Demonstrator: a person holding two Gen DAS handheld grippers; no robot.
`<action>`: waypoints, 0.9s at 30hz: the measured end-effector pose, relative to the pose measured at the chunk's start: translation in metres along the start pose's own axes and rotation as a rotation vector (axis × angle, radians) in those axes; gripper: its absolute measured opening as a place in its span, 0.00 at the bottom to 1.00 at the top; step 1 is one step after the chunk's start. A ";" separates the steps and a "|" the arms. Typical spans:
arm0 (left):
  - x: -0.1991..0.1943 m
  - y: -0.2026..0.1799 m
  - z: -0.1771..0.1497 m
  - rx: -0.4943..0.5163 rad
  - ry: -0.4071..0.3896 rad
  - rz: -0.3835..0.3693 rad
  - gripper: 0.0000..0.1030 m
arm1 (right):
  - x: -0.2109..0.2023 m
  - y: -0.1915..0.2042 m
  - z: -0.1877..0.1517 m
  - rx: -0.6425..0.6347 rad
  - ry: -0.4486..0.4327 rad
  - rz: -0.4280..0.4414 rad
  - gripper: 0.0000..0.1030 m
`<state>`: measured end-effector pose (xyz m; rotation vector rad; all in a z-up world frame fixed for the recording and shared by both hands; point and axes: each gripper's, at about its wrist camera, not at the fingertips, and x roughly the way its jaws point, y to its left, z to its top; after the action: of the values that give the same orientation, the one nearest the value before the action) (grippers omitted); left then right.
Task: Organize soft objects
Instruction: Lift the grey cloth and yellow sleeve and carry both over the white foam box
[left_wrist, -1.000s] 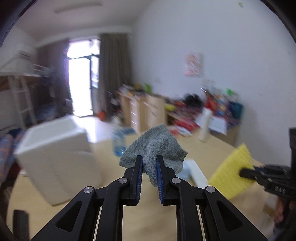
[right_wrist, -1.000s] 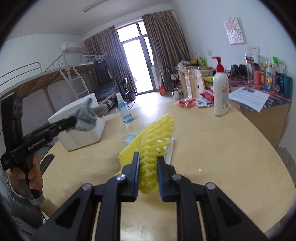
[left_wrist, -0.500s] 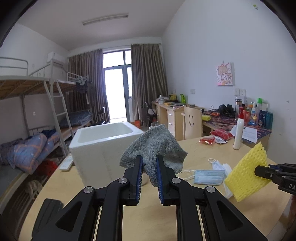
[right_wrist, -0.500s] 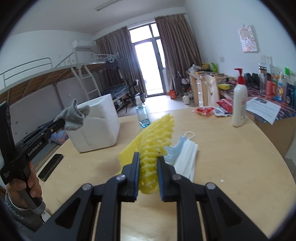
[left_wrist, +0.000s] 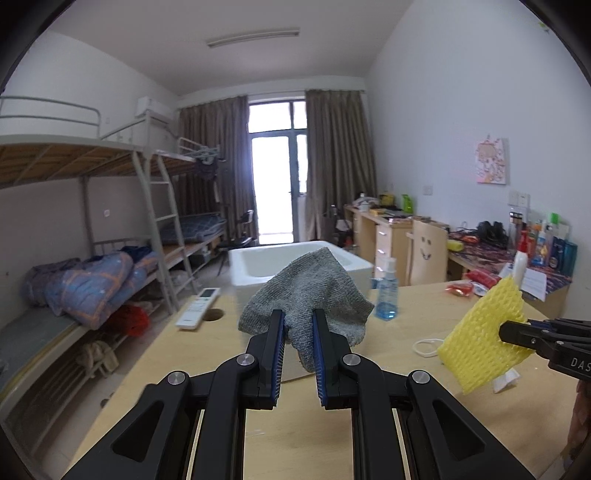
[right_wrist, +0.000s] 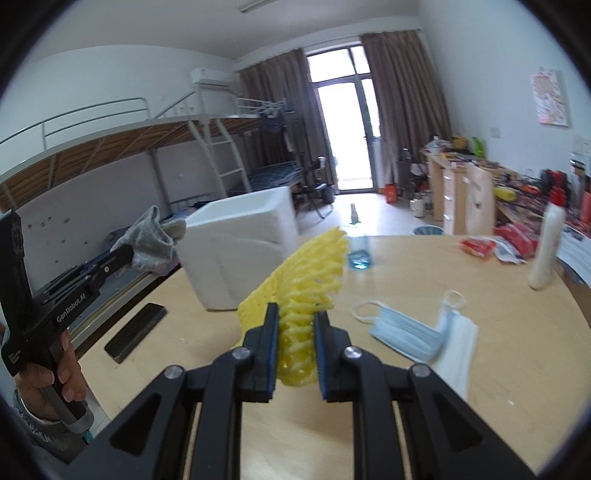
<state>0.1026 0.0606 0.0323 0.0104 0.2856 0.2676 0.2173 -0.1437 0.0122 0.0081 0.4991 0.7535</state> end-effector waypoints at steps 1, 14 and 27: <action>-0.001 0.005 0.000 -0.004 0.002 0.012 0.15 | 0.003 0.004 0.002 -0.011 0.003 0.013 0.20; -0.008 0.043 -0.003 -0.070 0.024 0.103 0.15 | 0.037 0.048 0.023 -0.110 0.019 0.140 0.20; 0.006 0.053 0.007 -0.112 0.034 0.039 0.15 | 0.037 0.060 0.041 -0.145 -0.007 0.132 0.20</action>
<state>0.0962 0.1136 0.0399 -0.0996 0.3038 0.3220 0.2185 -0.0684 0.0438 -0.0920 0.4393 0.9175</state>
